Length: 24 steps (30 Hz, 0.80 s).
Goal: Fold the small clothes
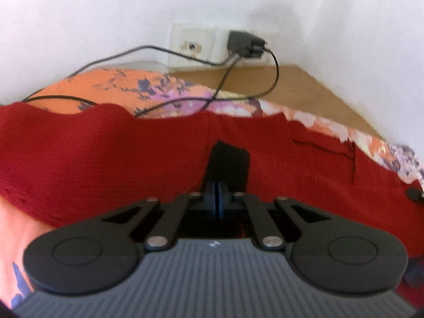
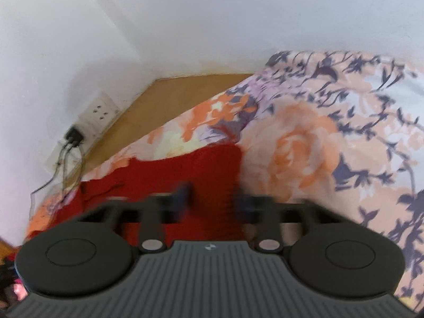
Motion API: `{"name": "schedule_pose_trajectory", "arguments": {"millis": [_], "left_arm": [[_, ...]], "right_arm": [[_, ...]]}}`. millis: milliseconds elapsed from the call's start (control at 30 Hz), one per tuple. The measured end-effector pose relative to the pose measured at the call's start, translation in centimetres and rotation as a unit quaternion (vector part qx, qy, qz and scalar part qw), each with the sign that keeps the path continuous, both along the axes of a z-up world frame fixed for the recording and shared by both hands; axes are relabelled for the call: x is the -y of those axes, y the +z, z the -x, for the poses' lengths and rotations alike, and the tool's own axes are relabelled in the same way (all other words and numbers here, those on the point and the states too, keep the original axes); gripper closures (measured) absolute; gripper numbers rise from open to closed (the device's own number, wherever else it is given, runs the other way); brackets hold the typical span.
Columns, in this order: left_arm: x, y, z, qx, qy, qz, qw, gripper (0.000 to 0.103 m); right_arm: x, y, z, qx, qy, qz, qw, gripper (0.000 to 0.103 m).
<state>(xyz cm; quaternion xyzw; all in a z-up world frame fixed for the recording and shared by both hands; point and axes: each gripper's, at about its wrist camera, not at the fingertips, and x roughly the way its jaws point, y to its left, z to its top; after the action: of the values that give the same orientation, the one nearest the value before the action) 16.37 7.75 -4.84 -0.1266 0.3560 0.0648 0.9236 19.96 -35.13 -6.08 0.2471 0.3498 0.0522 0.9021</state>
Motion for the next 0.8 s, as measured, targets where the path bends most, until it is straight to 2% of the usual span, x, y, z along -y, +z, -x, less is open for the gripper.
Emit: {"name": "schedule_pose_trajectory", "arguments": {"millis": [67, 133, 200, 267, 367, 433, 500, 533, 600, 733, 800], "left_arm": [[0.1, 0.4, 0.3, 0.012, 0.009, -0.015, 0.9998, 0.1], [0.1, 0.1, 0.0, 0.002, 0.011, -0.015, 0.9998, 0.1], [0.2, -0.9, -0.6, -0.021, 0.014, -0.014, 0.9996, 0.099], [0.5, -1.1, -0.7, -0.017, 0.015, -0.025, 0.9994, 0.098], [1.0, -1.2, -0.8, -0.018, 0.008, -0.046, 0.9988, 0.097], [0.9, -1.1, -0.7, -0.016, -0.005, -0.052, 0.9985, 0.098], [0.5, -1.0, -0.6, -0.016, -0.013, -0.044, 0.9988, 0.097], [0.2, -0.9, -0.6, -0.018, -0.018, -0.037, 0.999, 0.097], [-0.4, -0.6, -0.5, -0.024, -0.023, -0.026, 0.9991, 0.094], [-1.4, 0.5, 0.0, -0.027, -0.01, -0.002, 0.9996, 0.072], [-1.8, 1.1, 0.5, -0.023, -0.011, 0.0, 0.9997, 0.069]], "right_arm": [[0.5, 0.5, 0.6, 0.028, -0.014, -0.014, 0.999, 0.087], [0.5, 0.7, 0.8, 0.041, -0.027, 0.009, 0.999, 0.087], [0.4, 0.0, 0.3, 0.025, -0.032, 0.022, 0.999, 0.087], [0.6, -1.2, -0.4, -0.002, -0.04, 0.017, 0.999, 0.086], [1.2, -1.3, -0.4, -0.007, -0.044, -0.003, 0.999, 0.085], [1.2, -1.0, -0.3, -0.014, -0.043, -0.003, 0.999, 0.078], [1.0, -0.1, 0.3, -0.021, -0.043, -0.003, 0.999, 0.066], [0.9, 0.5, 0.8, -0.019, -0.045, 0.002, 0.999, 0.063], [0.2, 1.6, 2.0, -0.01, -0.05, 0.017, 0.999, 0.048], [-1.0, 4.4, 5.1, 0.015, -0.054, 0.046, 0.997, 0.038], [-1.6, 5.7, 7.0, 0.031, -0.063, 0.052, 0.996, 0.033]]}}
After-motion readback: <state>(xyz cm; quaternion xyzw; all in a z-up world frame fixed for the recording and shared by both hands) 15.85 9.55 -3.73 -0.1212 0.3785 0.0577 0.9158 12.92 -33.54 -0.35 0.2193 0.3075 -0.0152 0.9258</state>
